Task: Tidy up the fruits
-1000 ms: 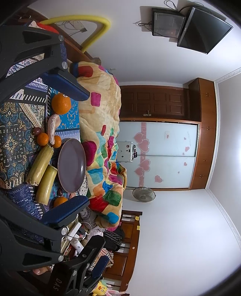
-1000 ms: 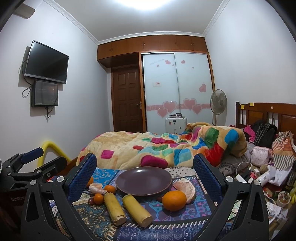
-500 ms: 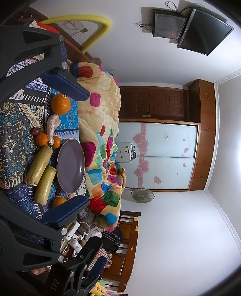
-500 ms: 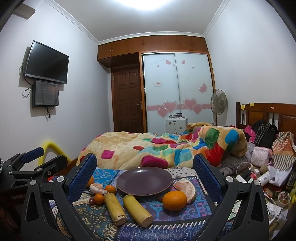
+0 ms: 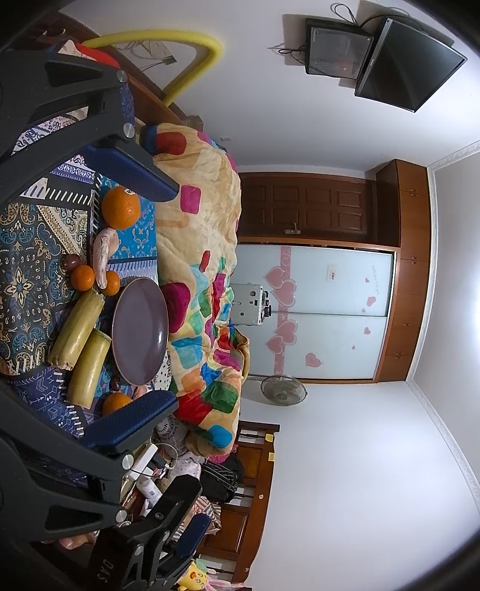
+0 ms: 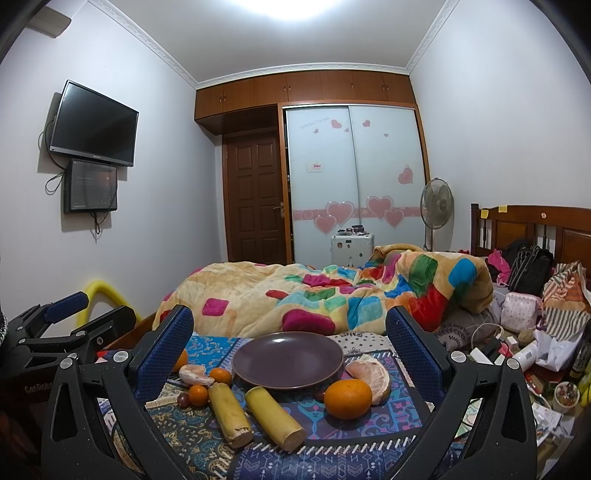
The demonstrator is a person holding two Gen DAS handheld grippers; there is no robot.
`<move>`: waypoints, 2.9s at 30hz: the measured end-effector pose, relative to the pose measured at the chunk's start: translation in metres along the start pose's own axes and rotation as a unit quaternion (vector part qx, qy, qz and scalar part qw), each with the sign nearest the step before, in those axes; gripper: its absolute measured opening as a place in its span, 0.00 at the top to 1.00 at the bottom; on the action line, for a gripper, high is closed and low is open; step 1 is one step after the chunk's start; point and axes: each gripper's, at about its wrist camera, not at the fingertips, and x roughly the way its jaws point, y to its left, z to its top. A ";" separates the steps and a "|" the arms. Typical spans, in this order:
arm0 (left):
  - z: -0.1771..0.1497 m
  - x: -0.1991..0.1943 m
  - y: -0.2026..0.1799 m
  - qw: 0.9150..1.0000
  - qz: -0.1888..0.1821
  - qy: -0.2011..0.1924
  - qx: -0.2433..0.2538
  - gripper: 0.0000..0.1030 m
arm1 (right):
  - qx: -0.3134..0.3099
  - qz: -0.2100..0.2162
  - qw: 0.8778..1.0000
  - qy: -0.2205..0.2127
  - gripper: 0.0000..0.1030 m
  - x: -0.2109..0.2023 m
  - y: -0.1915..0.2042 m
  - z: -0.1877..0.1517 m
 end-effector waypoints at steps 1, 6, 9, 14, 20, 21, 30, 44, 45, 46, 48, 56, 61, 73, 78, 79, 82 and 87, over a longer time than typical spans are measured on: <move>0.000 0.000 0.000 1.000 0.000 0.000 0.000 0.00 | 0.000 0.001 1.000 0.000 0.00 0.000 0.000 0.000; 0.000 0.000 0.000 1.000 0.000 0.000 0.000 0.00 | 0.000 0.000 1.000 0.000 0.00 0.001 0.000 0.000; 0.000 0.000 0.000 1.000 0.000 0.000 -0.001 0.00 | 0.000 0.000 1.000 0.000 0.00 0.001 0.000 0.000; 0.000 0.000 0.000 1.000 0.000 0.000 -0.001 0.00 | 0.000 0.000 1.000 0.001 0.00 0.001 0.000 0.000; 0.001 0.007 -0.004 1.000 0.004 0.002 -0.003 0.00 | -0.001 -0.001 1.000 0.001 0.00 0.001 0.001 -0.001; 0.001 0.008 -0.003 1.000 0.005 0.002 -0.003 0.00 | -0.002 -0.002 1.000 0.002 0.00 0.001 0.001 -0.001; -0.001 0.032 0.016 0.999 0.022 0.041 0.005 0.00 | -0.006 -0.004 1.000 0.026 0.00 0.017 -0.012 -0.009; -0.042 0.109 0.082 0.983 0.062 0.171 0.001 0.00 | -0.039 -0.046 0.982 0.176 0.00 0.087 -0.055 -0.051; -0.045 0.115 0.086 0.982 0.061 0.181 -0.001 0.00 | -0.037 -0.041 0.980 0.190 0.00 0.093 -0.060 -0.054; -0.048 0.122 0.089 0.980 0.057 0.192 -0.002 0.00 | -0.036 -0.038 0.978 0.201 0.00 0.096 -0.062 -0.057; -0.053 0.131 0.093 0.977 0.056 0.207 0.003 0.03 | -0.035 -0.036 0.974 0.219 0.00 0.104 -0.066 -0.062; -0.067 0.171 0.111 0.965 0.042 0.259 -0.012 0.17 | -0.026 -0.014 0.962 0.272 0.06 0.126 -0.075 -0.076; -0.071 0.190 0.120 0.959 0.038 0.281 -0.024 0.19 | -0.007 0.011 0.953 0.301 0.18 0.137 -0.080 -0.082; -0.076 0.213 0.125 0.947 0.042 0.317 -0.033 0.33 | -0.042 0.024 0.945 0.322 0.28 0.145 -0.072 -0.083; -0.074 0.215 0.127 0.947 0.045 0.316 -0.035 0.35 | -0.059 0.017 0.944 0.325 0.33 0.145 -0.069 -0.085; -0.074 0.216 0.126 0.947 0.045 0.316 -0.034 0.35 | -0.053 0.031 0.943 0.328 0.40 0.146 -0.070 -0.084; -0.072 0.212 0.124 0.948 0.048 0.314 -0.026 0.35 | -0.049 0.032 0.942 0.330 0.41 0.147 -0.071 -0.083; -0.063 0.202 0.118 0.952 0.046 0.303 -0.018 0.36 | -0.037 0.034 0.945 0.323 0.41 0.143 -0.074 -0.078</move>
